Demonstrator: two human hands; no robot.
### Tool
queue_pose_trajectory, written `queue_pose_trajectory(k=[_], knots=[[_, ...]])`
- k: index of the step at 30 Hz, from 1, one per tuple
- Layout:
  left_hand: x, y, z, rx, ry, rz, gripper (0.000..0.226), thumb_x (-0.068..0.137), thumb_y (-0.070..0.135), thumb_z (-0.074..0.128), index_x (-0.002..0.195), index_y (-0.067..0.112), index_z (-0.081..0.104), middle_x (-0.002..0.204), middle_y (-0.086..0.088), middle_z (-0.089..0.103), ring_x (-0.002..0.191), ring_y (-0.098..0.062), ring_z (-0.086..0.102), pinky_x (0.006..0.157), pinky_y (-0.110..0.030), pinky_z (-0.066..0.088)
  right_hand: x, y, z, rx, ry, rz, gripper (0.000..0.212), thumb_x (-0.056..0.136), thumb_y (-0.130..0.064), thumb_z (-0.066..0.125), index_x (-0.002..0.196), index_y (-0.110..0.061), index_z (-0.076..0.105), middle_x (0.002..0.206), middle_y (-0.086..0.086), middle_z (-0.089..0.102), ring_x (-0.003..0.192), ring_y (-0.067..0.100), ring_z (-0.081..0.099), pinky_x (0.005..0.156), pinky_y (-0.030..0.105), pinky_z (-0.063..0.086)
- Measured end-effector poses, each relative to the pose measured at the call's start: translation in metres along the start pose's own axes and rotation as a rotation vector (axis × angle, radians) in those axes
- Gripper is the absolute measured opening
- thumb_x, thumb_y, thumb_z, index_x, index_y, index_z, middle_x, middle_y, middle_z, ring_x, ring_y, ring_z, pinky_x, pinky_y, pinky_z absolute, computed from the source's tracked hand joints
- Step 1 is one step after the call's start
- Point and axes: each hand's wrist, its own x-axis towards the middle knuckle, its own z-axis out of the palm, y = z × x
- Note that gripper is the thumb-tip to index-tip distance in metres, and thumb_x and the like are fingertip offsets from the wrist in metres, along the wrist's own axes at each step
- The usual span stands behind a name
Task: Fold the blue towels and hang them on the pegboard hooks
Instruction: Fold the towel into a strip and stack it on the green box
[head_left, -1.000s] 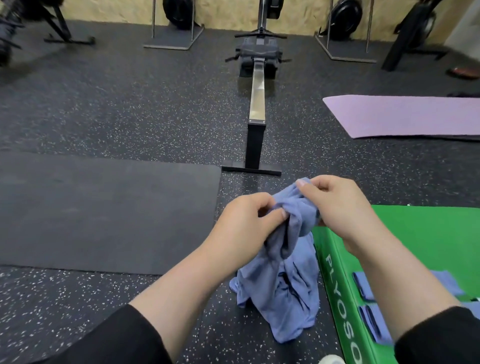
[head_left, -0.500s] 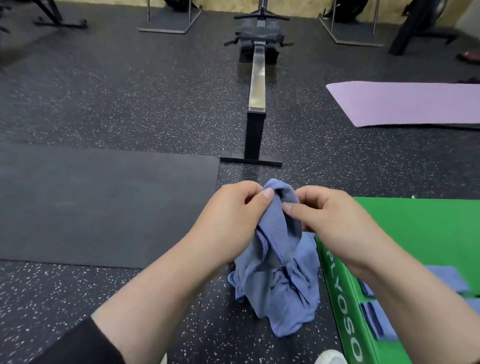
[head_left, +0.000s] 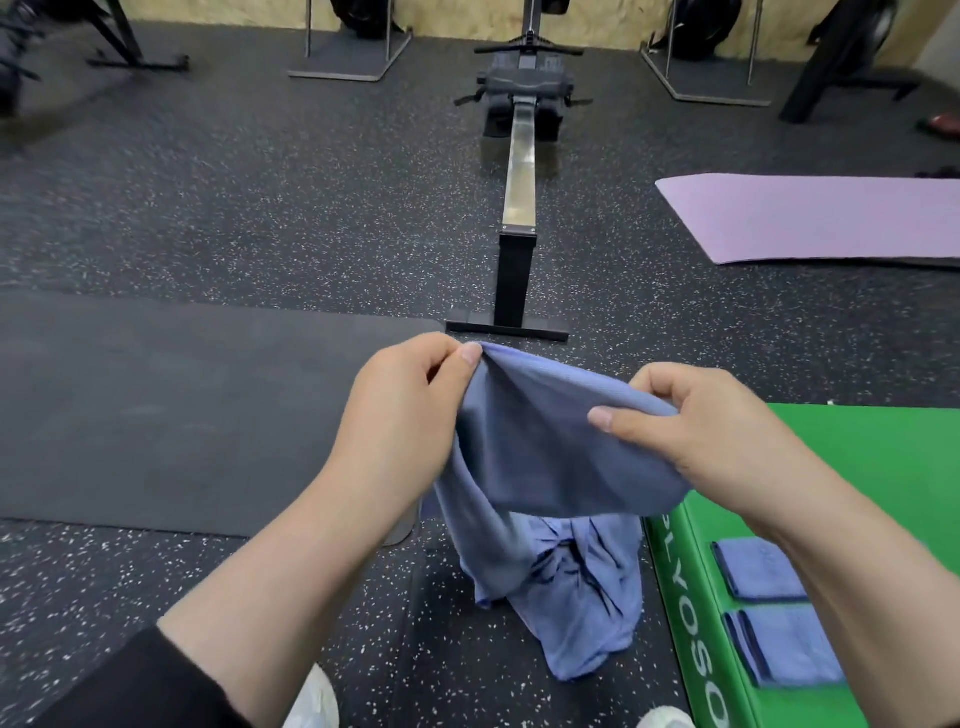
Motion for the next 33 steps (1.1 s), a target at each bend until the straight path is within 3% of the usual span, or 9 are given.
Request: queue_pose_trajectory(k=[4, 8, 12, 16, 20, 22, 26, 30, 33], knots=[[0.005, -0.003, -0.006, -0.028, -0.003, -0.013, 0.033, 0.101, 0.032, 0.055, 0.079, 0.009, 0.065, 0.067, -0.008, 0.06, 0.062, -0.013, 0.046, 0.061, -0.03, 0.04, 0.0, 0.001, -0.003, 0.335, -0.072, 0.022, 0.035, 0.073, -0.046, 0.08, 0.072, -0.014, 0.066, 0.064, 0.0, 0.058, 0.061, 0.011, 0.045, 0.059, 0.029, 0.032], [0.0, 0.001, -0.002, -0.039, -0.094, 0.006, 0.035, 0.1, 0.032, 0.058, 0.074, 0.009, 0.06, 0.059, 0.007, 0.043, 0.058, -0.008, 0.036, 0.055, -0.024, 0.031, 0.004, 0.005, 0.004, 0.295, -0.027, -0.026, 0.042, 0.077, -0.054, 0.074, 0.084, -0.013, 0.068, 0.077, 0.019, 0.063, 0.073, 0.018, 0.051, 0.072, 0.041, 0.039], [-0.004, 0.004, 0.004, -0.06, -0.171, 0.018, 0.031, 0.098, 0.035, 0.061, 0.076, 0.013, 0.067, 0.064, -0.005, 0.056, 0.06, -0.006, 0.043, 0.058, -0.026, 0.038, 0.007, -0.001, 0.014, 0.056, 0.112, -0.097, 0.008, 0.092, -0.026, 0.071, 0.1, -0.028, 0.069, 0.079, 0.001, 0.071, 0.07, 0.015, 0.06, 0.072, 0.034, 0.047], [-0.007, 0.008, 0.006, -0.13, -0.231, -0.011, 0.021, 0.093, 0.034, 0.068, 0.079, 0.021, 0.076, 0.076, -0.001, 0.072, 0.067, -0.004, 0.054, 0.065, -0.027, 0.045, 0.004, -0.014, 0.026, -0.036, -0.052, -0.154, 0.04, 0.094, -0.025, 0.068, 0.13, -0.039, 0.06, 0.086, -0.004, 0.07, 0.077, 0.0, 0.062, 0.075, 0.016, 0.046], [-0.01, 0.009, 0.008, -0.2, -0.264, -0.023, 0.019, 0.092, 0.032, 0.071, 0.077, 0.022, 0.076, 0.068, 0.006, 0.07, 0.062, 0.002, 0.052, 0.058, -0.013, 0.038, 0.003, -0.02, 0.036, -0.068, -0.104, -0.214, 0.015, 0.094, -0.023, 0.069, 0.106, -0.032, 0.072, 0.09, -0.018, 0.074, 0.088, -0.006, 0.065, 0.082, 0.018, 0.048], [-0.01, 0.008, 0.006, -0.213, -0.265, -0.038, 0.019, 0.09, 0.034, 0.073, 0.077, 0.02, 0.074, 0.067, 0.006, 0.068, 0.061, 0.0, 0.051, 0.058, -0.015, 0.039, 0.005, -0.019, 0.037, -0.112, -0.039, -0.207, 0.008, 0.094, -0.024, 0.068, 0.093, -0.029, 0.073, 0.086, -0.016, 0.074, 0.085, 0.0, 0.066, 0.082, 0.024, 0.049], [-0.01, 0.003, 0.0, -0.111, -0.378, -0.086, 0.018, 0.093, 0.032, 0.068, 0.083, 0.017, 0.071, 0.072, 0.0, 0.07, 0.062, -0.006, 0.051, 0.063, -0.028, 0.042, 0.01, -0.018, 0.029, -0.109, 0.151, -0.149, 0.017, 0.094, -0.022, 0.066, 0.08, -0.03, 0.069, 0.079, -0.017, 0.072, 0.077, -0.002, 0.063, 0.072, 0.013, 0.044], [-0.012, -0.006, -0.005, 0.021, -0.386, -0.157, 0.02, 0.095, 0.023, 0.058, 0.079, 0.015, 0.067, 0.061, 0.011, 0.057, 0.054, -0.005, 0.043, 0.058, -0.024, 0.038, 0.015, -0.004, 0.014, -0.098, 0.26, -0.022, 0.015, 0.094, -0.022, 0.067, 0.08, -0.025, 0.07, 0.08, -0.011, 0.073, 0.074, 0.006, 0.063, 0.072, 0.025, 0.047], [-0.014, -0.007, -0.01, 0.076, -0.341, -0.065, 0.023, 0.099, 0.027, 0.055, 0.079, 0.022, 0.063, 0.064, 0.008, 0.06, 0.055, 0.0, 0.045, 0.054, -0.015, 0.037, 0.016, 0.003, 0.01, -0.129, 0.215, 0.028, 0.01, 0.094, -0.023, 0.067, 0.085, -0.023, 0.072, 0.078, -0.006, 0.073, 0.077, 0.015, 0.065, 0.073, 0.03, 0.048]])
